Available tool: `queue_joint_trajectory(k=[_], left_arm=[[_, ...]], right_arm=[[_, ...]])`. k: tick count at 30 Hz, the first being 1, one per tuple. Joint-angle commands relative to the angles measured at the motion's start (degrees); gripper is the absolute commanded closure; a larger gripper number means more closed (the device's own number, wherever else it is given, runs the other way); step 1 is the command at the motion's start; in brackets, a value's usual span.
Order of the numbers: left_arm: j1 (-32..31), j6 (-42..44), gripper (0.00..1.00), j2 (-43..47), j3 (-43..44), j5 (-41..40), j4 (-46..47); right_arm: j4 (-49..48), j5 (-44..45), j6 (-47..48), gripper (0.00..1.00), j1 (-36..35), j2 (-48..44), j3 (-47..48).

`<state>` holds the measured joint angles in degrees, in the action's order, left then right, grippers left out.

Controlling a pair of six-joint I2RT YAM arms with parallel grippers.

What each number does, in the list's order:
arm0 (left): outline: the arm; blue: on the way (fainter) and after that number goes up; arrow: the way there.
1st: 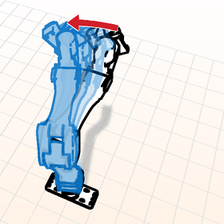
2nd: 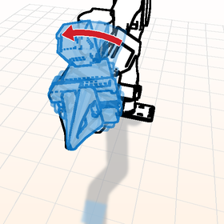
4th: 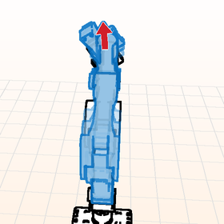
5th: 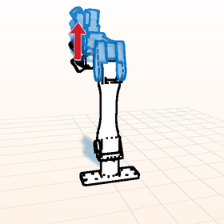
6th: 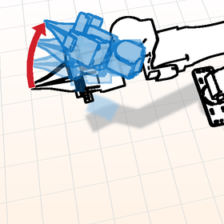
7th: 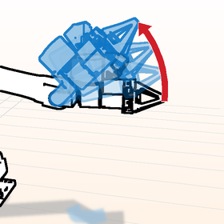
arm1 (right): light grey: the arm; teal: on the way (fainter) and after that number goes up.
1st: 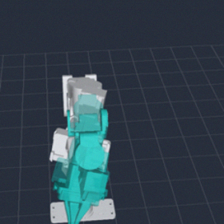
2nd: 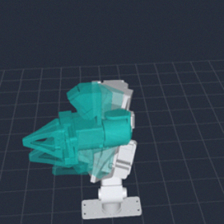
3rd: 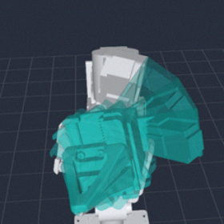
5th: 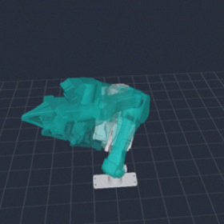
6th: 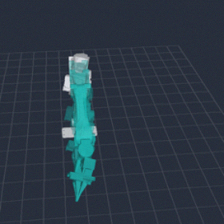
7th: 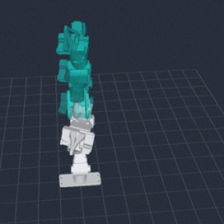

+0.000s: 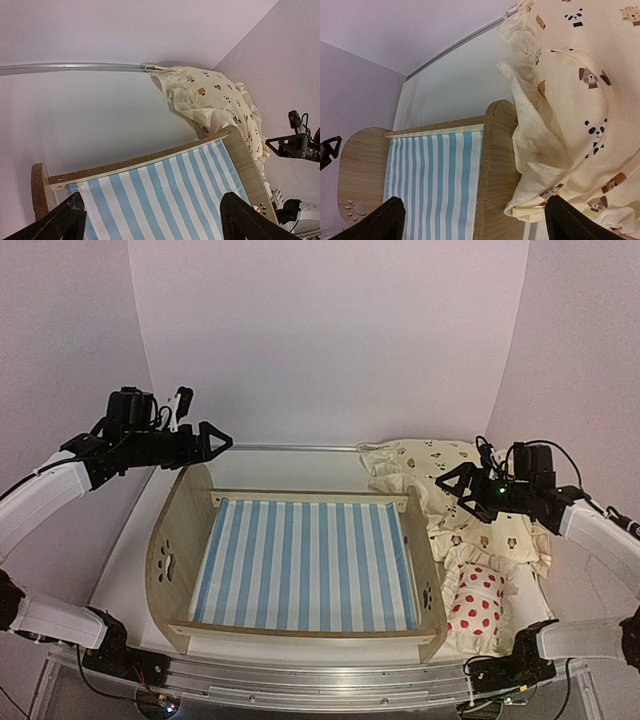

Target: Set up the pet bed

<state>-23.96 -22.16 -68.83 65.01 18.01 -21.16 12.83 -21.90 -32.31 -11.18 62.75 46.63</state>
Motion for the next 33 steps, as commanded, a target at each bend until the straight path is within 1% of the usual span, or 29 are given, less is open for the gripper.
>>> queue_joint_trajectory(k=[1, 5, 8, 11, 13, 16, 19, 24, 27, 33], left_arm=[[-0.4, 2.0, 0.06, -0.6, 4.9, 0.9, -0.2], [-0.4, 3.3, 0.07, -1.3, 7.0, -0.4, -3.0], [-0.4, 4.6, 0.07, -2.2, 9.0, -2.9, -5.4], [-0.4, 4.9, 0.07, -2.8, 10.2, -6.4, -7.1], [-0.4, 4.1, 0.07, -3.1, 10.8, -7.6, -7.6], [-0.5, 3.2, 0.07, -2.9, 10.6, -6.3, -7.0], [-0.6, 2.8, 0.07, -2.3, 9.9, -6.1, -6.4], [-0.6, 2.8, 0.07, -1.6, 7.6, -7.2, -5.2], [-0.6, 2.9, 0.07, -1.7, 6.9, -7.8, -5.1], [-0.6, 3.1, 0.07, -2.4, 6.1, -7.6, -4.9]], right_arm=[[-0.2, 4.9, -1.2, 0.02, -0.1, -0.6, 0.5], [1.3, 8.0, 0.8, 0.02, -0.1, -1.7, 0.3], [7.6, 12.9, 2.3, 0.02, -0.1, -0.3, 4.2], [14.4, 18.3, 3.8, 0.02, -0.1, 3.3, 9.4], [17.5, 21.3, 5.0, 0.02, -0.1, 6.6, 12.5], [23.2, 27.2, 6.7, 0.02, -0.1, 12.7, 18.8], [26.8, 31.1, 8.4, 0.02, -0.1, 18.6, 25.0], [30.3, 36.1, 11.0, 0.02, -0.1, 28.8, 34.1], [30.7, 37.9, 12.0, 0.02, -0.1, 35.3, 38.5], [30.8, 38.5, 13.4, 0.02, -0.1, 49.9, 47.8]])
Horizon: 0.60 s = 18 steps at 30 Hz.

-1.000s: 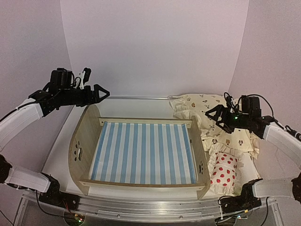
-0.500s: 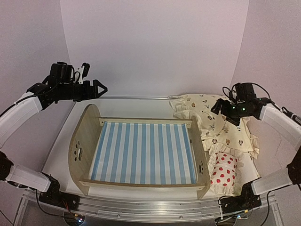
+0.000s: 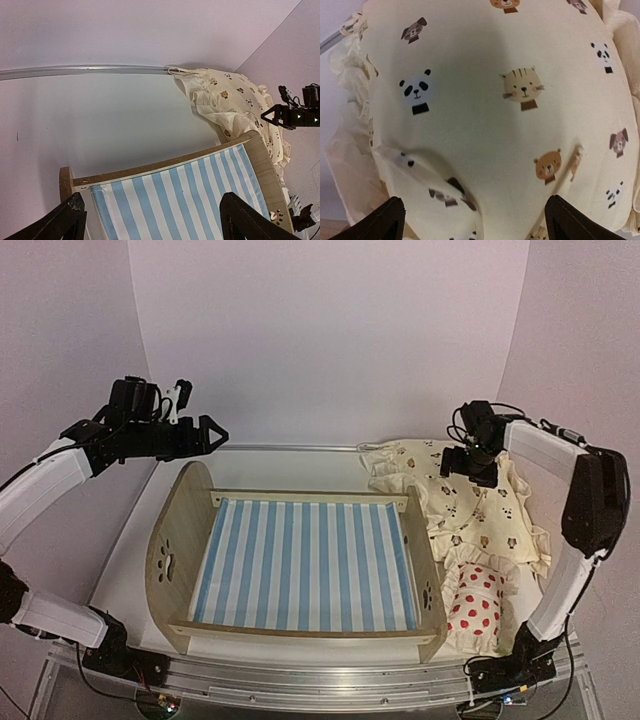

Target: Set up the pet bed

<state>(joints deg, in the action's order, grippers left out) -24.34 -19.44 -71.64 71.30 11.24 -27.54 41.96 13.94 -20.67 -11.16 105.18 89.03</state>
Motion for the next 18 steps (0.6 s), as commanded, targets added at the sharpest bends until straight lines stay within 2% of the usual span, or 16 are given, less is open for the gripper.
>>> queue_joint_trajectory(k=[1, 6, 8, 9, 14, 18], left_arm=[[-0.2, 0.4, 0.07, 0.3, -0.2, -0.9, 1.4], [-0.3, 0.5, 0.07, 0.7, -1.0, -1.3, 1.2], [-0.2, 0.6, 0.07, 0.8, -1.4, -1.8, 1.1], [-0.2, 0.7, 0.07, 0.9, -1.4, -2.0, 1.0], [-0.3, 0.8, 0.07, 0.7, -1.7, -2.1, 1.0], [-0.3, 0.8, 0.07, 0.1, -2.1, -1.9, 1.4]], right_arm=[[1.7, 3.0, 1.7, 0.02, 0.0, 9.5, 6.5], [1.7, 0.6, 0.2, 0.02, 1.5, 17.3, 9.5], [1.7, -0.8, 0.0, 0.07, 2.0, 19.2, 10.0], [1.7, -1.0, 0.0, 0.13, 2.0, 20.0, 10.1], [1.6, 0.8, 1.1, 0.71, 2.0, 20.1, 10.5], [1.7, 0.9, 4.0, 0.97, 2.0, 17.8, 13.4]])
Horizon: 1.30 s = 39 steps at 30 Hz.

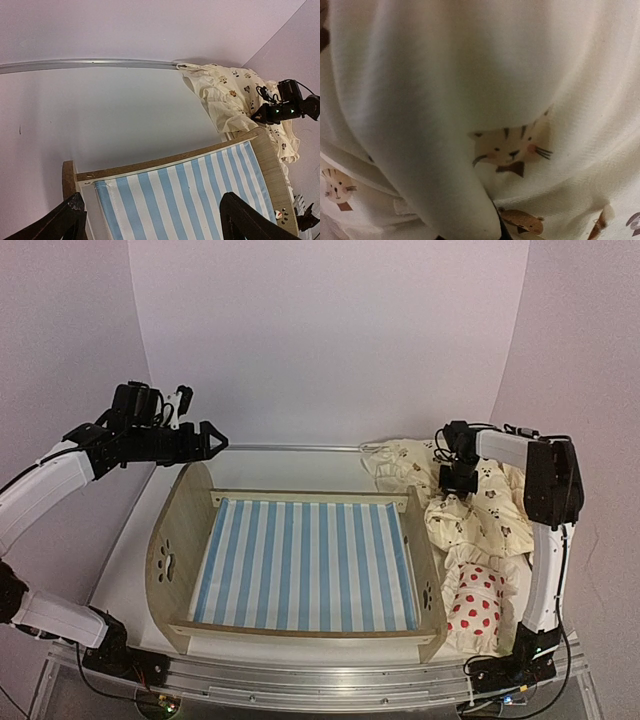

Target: Set up the pet bed

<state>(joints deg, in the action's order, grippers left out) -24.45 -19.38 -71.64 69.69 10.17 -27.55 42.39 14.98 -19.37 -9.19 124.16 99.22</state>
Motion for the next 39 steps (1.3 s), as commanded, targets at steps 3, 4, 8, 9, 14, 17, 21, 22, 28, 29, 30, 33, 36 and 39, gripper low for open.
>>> queue_joint_trajectory(k=[3, 4, 8, 9, 14, 17, 21, 22, 28, 29, 30, 33, 36, 39], left_arm=[[-0.1, 0.5, 0.07, -0.4, -0.9, -0.7, 2.2], [-0.1, 0.4, 0.07, -0.6, -1.0, -0.6, 2.3], [-0.1, 0.0, 0.07, -0.9, -1.5, 0.2, 3.2], [-0.1, -0.2, 0.07, -0.9, -1.7, 0.2, 3.4], [-0.2, -0.7, 0.07, -0.6, -2.6, 0.0, 4.2], [-0.2, -1.0, 0.07, -0.5, -3.0, 0.1, 4.6], [-0.2, -1.2, 0.08, -0.5, -3.4, 0.0, 5.3], [-0.2, -1.2, 0.08, -0.5, -3.5, -0.2, 5.2], [-0.2, -2.0, 0.08, 1.7, -3.8, -2.4, 5.0], [-0.1, -2.2, 0.08, 2.4, -3.8, -2.4, 5.2], [-0.2, -2.3, 0.08, 3.1, -3.8, -2.2, 5.5], [-0.1, -2.5, 0.08, 4.9, -3.5, -2.6, 5.7], [-0.2, -2.5, 0.08, 5.5, -2.5, -2.9, 5.0], [-0.2, -2.4, 0.08, 4.8, -1.3, -2.1, 4.0]], right_arm=[[1.3, -0.8, 4.4, 1.00, 0.1, -4.4, 6.1], [1.3, -1.1, 4.9, 1.00, 0.0, -5.6, 7.4], [1.2, -2.9, 5.4, 1.00, -0.1, -10.1, 12.4], [1.3, -3.6, 5.1, 1.00, -0.1, -11.2, 13.9], [1.3, -7.3, 4.9, 1.00, -1.9, -14.7, 21.2], [1.3, -10.9, 5.1, 1.00, -3.9, -15.4, 25.7], [1.2, -21.0, 5.5, 1.00, -7.0, -15.2, 31.6], [1.2, -23.4, 6.4, 1.00, -8.3, -15.1, 32.9], [0.6, -41.3, 14.7, 1.00, -17.0, -18.0, 31.3], [0.3, -45.3, 16.2, 1.00, -18.4, -19.0, 29.4], [0.0, -48.8, 18.2, 1.00, -19.5, -20.5, 26.4], [-1.0, -57.0, 27.4, 1.00, -22.1, -27.3, 14.7], [-2.1, -60.6, 34.0, 1.00, -22.7, -35.6, 0.6], [-3.5, -57.3, 37.7, 0.85, -22.7, -43.2, -12.1]])
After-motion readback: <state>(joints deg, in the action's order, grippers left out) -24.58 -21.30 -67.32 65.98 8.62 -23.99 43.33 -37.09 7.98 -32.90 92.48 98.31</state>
